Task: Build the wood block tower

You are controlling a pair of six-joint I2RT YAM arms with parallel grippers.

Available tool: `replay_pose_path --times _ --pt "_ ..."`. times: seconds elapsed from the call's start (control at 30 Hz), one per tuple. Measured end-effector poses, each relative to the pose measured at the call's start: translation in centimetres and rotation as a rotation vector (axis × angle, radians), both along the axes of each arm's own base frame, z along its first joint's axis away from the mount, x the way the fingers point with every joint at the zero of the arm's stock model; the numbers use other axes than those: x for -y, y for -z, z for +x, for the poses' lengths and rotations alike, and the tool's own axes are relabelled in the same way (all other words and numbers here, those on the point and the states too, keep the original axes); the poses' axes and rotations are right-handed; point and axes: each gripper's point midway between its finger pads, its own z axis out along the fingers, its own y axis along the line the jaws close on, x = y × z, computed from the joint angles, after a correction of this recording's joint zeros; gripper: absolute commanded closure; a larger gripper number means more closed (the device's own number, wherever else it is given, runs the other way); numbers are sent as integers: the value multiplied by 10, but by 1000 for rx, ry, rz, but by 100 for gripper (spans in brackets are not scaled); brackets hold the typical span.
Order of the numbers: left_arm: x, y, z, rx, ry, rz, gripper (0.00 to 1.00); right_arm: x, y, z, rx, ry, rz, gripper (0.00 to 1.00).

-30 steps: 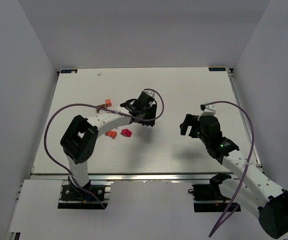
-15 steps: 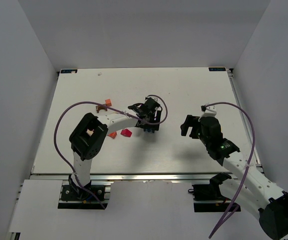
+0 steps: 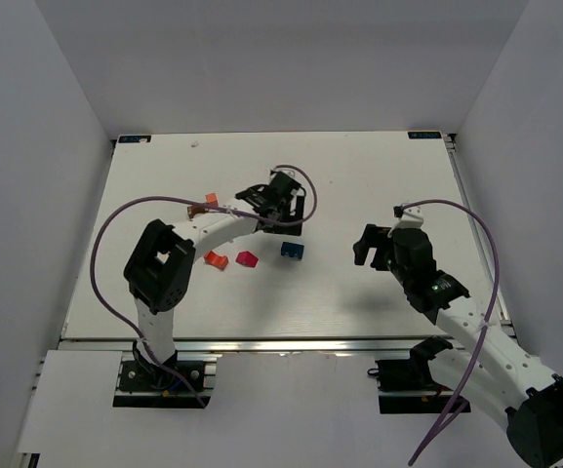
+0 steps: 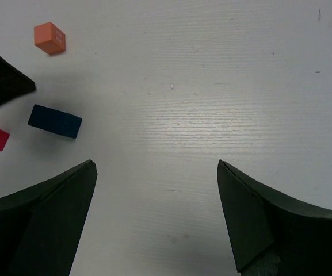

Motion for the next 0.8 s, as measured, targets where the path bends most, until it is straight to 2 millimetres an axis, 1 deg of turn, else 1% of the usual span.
replay_pose_path --times 0.07,0.1,0.17,0.27,0.3,0.37,0.4,0.43,0.47,0.57,0.63,0.67,0.73,0.77,0.8 --pt "-22 -11 17 19 -55 -14 2 0 0 0 1 -1 -2 11" --pt "-39 -16 27 30 -97 -22 2 0 0 0 1 -1 -3 11" --pt "-81 -27 49 53 -197 -35 2 1 0 0 1 0 -5 11" --pt "-149 -38 72 87 -349 -23 2 3 2 0 -1 7 -11 11" --pt "-166 -39 76 90 -385 -18 2 3 3 0 -2 8 -13 11" --pt "-199 -37 81 92 -451 -6 7 4 4 0 -3 10 -16 11" --pt "-212 -34 80 87 -476 -1 9 4 4 1 -3 12 -17 11" --pt "-224 -31 78 78 -496 4 15 5 4 1 -4 14 -18 11" --pt "-236 -26 76 67 -515 3 16 5 4 1 -4 16 -20 11" --pt "-262 -9 65 20 -533 -9 22 6 5 1 -5 20 -23 11" --pt "-275 -1 61 0 -523 -21 22 7 6 2 -9 23 -28 11" --pt "-278 1 61 -2 -509 -24 22 7 8 2 -13 23 -31 11" --pt "-279 2 63 3 -471 -25 23 7 11 2 -24 24 -38 11" --pt "-278 1 65 12 -453 -22 25 7 13 2 -29 24 -40 11" --pt "-277 0 67 17 -437 -23 28 7 14 3 -33 25 -42 11"
